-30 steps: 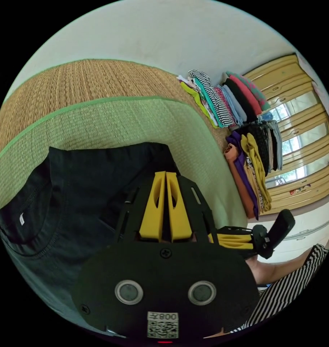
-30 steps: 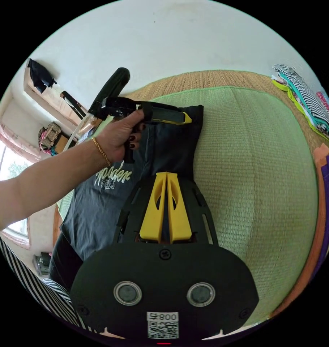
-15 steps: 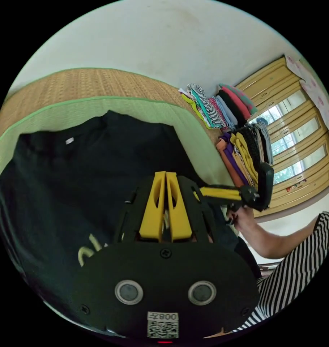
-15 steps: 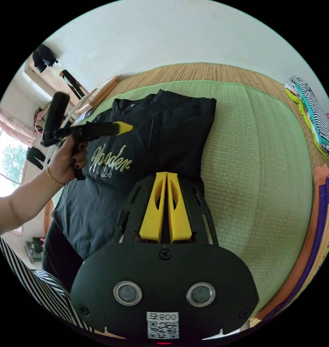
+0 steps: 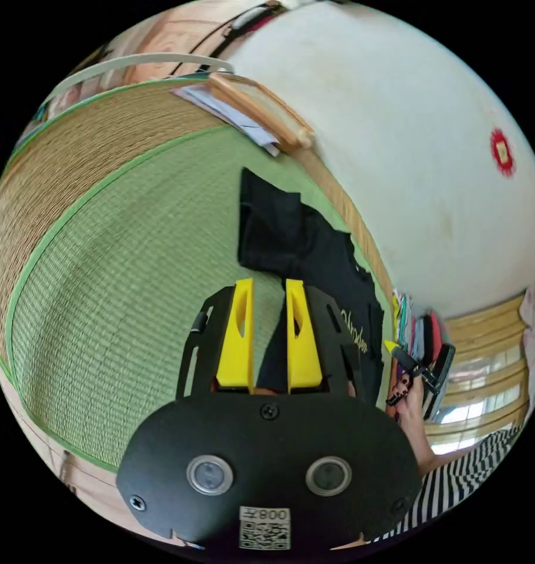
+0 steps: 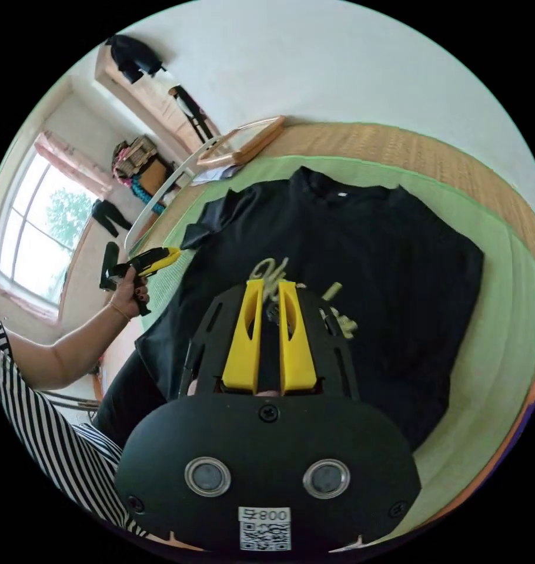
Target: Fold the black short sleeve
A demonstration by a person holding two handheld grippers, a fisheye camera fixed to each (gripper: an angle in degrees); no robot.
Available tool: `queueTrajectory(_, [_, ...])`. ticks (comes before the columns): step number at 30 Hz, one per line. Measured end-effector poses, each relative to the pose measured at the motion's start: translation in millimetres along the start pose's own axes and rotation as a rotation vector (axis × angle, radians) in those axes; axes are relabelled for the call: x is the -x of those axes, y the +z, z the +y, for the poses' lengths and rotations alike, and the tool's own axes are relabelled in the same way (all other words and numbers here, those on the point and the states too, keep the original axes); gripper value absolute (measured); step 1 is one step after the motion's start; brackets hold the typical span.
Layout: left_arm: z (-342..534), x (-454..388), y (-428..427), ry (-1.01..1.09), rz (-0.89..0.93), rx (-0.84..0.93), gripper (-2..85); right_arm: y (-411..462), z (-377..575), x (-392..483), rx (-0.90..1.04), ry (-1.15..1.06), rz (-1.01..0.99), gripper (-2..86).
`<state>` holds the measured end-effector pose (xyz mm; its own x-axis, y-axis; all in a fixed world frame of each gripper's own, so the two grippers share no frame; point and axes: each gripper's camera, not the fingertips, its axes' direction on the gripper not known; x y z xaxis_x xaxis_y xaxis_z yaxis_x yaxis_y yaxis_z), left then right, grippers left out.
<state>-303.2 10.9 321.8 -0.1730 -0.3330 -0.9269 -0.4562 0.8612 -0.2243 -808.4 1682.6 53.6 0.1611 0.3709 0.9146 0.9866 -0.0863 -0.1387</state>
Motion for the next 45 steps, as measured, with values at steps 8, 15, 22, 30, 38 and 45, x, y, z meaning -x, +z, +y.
queueTrajectory(8, [-6.3, 76.6, -3.3, -0.028, 0.066, -0.055, 8.7, 76.1, -149.6, 124.2, 0.117, -0.226, -0.038, 7.9])
queueTrajectory(15, [-13.4, 118.7, 2.2, 0.027, 0.125, -0.004, 5.9, 166.3, -271.1, 219.6, 0.232, -0.318, 0.010, 8.2])
queueTrajectory(22, [-14.0, 147.1, 2.5, 0.077, 0.118, 0.008, 4.8, 236.1, -338.7, 280.9, 0.335, -0.370, 0.121, 8.8])
queueTrajectory(30, [-15.2, 176.1, 6.3, 0.130, 0.128, 0.017, 4.3, 268.5, -358.9, 300.1, 0.360, -0.383, 0.295, 4.9])
queueTrajectory(38, [-20.0, 191.4, 1.8, 0.151, 0.149, -0.003, 3.4, 244.1, -380.9, 261.9, 0.364, -0.326, 0.156, 1.6])
queueTrajectory(45, [-26.7, 167.7, -11.5, 0.331, 0.178, -0.046, 2.3, 119.1, -364.6, 156.8, 0.127, -0.188, -0.108, 1.2])
